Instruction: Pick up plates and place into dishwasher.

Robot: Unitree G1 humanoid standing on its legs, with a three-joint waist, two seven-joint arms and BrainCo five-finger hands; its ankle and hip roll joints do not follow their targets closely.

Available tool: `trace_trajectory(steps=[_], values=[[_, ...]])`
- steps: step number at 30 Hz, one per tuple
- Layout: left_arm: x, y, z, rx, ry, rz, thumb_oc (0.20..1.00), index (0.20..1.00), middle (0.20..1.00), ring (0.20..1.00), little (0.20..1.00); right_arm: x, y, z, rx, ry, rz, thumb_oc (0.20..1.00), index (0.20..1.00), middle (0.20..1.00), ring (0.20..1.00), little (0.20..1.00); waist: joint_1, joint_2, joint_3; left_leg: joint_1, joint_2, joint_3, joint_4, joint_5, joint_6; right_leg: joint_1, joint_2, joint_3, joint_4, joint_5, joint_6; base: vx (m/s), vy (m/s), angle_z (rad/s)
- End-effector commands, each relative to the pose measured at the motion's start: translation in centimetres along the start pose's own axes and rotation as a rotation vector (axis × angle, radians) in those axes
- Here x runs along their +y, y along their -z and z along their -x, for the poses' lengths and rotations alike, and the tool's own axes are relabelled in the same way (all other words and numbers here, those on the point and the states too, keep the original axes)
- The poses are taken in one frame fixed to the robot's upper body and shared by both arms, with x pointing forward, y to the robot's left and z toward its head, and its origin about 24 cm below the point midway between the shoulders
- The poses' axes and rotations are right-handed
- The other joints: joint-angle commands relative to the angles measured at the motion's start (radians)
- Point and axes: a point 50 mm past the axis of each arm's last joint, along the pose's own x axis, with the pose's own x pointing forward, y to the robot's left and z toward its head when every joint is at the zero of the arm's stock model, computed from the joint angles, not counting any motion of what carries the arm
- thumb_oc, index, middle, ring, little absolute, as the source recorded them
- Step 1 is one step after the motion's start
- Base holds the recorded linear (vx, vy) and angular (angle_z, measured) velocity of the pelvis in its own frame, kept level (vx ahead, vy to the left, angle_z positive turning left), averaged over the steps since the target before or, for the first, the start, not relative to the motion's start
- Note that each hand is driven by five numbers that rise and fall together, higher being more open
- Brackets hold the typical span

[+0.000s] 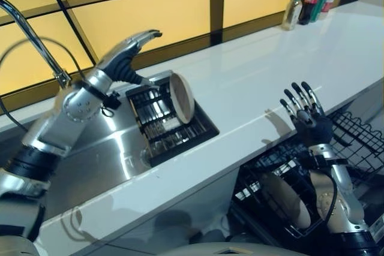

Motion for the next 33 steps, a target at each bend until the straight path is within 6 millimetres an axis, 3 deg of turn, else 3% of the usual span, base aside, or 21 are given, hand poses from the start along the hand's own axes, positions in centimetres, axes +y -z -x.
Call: trace_trajectory(steps=[1, 7, 19, 26, 33], values=[[3.3, -0.4, -0.6, -0.018, -0.085, -0.145, 1.0, 1.0, 1.0, 1.0, 1.0, -0.1, -2.4, -0.4, -0.088, -0.052, 0.024, 1.0, 1.0, 1.0, 1.0, 1.0, -0.02, -0.022, -0.009, -0.082, -0.032, 0.054, 0.138, -0.083, 0.065, -0.083, -0.025, -0.007, 0.074, 0.014, 0.086, 0.09, 0.001, 0.01], [0.8, 0.3, -1.1, -0.007, 0.032, -0.297, 1.0, 1.0, 1.0, 1.0, 1.0, -0.7, -2.7, -0.5, -0.073, -0.064, 0.039, 1.0, 1.0, 1.0, 1.0, 1.0, -0.034, -0.02, 0.006, -0.081, -0.022, 0.052, 0.15, -0.082, 0.059, -0.09, -0.026, -0.012, 0.092, 0.008, 0.087, 0.08, 0.006, 0.01], [-2.4, 0.9, 0.0, 0.026, -0.096, -0.118, 1.0, 1.0, 1.0, 1.0, 1.0, -1.4, -2.5, 0.3, -0.024, -0.075, 0.044, 1.0, 1.0, 1.0, 1.0, 1.0, -0.046, -0.041, 0.036, -0.09, -0.004, 0.065, 0.171, -0.074, 0.048, -0.106, -0.021, -0.012, 0.112, 0.002, 0.084, 0.05, 0.005, 0.01], [-2.4, 0.0, 1.0, -0.019, -0.221, -0.023, 1.0, 1.0, 1.0, 1.0, 1.0, -1.5, -2.7, 0.8, -0.021, -0.08, 0.041, 1.0, 1.0, 1.0, 1.0, 1.0, -0.027, -0.057, 0.057, -0.116, 0.004, 0.045, 0.185, -0.059, 0.04, -0.12, -0.023, -0.022, 0.127, -0.002, 0.077, 0.02, 0.014, 0.03], [-1.8, -0.6, 0.3, -0.041, -0.193, -0.099, 1.0, 1.0, 1.0, 1.0, 1.0, -0.8, -3.2, -0.3, -0.045, -0.107, 0.046, 1.0, 1.0, 1.0, 1.0, 1.0, -0.015, -0.065, 0.093, -0.169, 0.017, 0.027, 0.206, -0.039, 0.027, -0.158, -0.021, -0.034, 0.146, 0.001, 0.069, -0.04, 0.006, 0.06]])
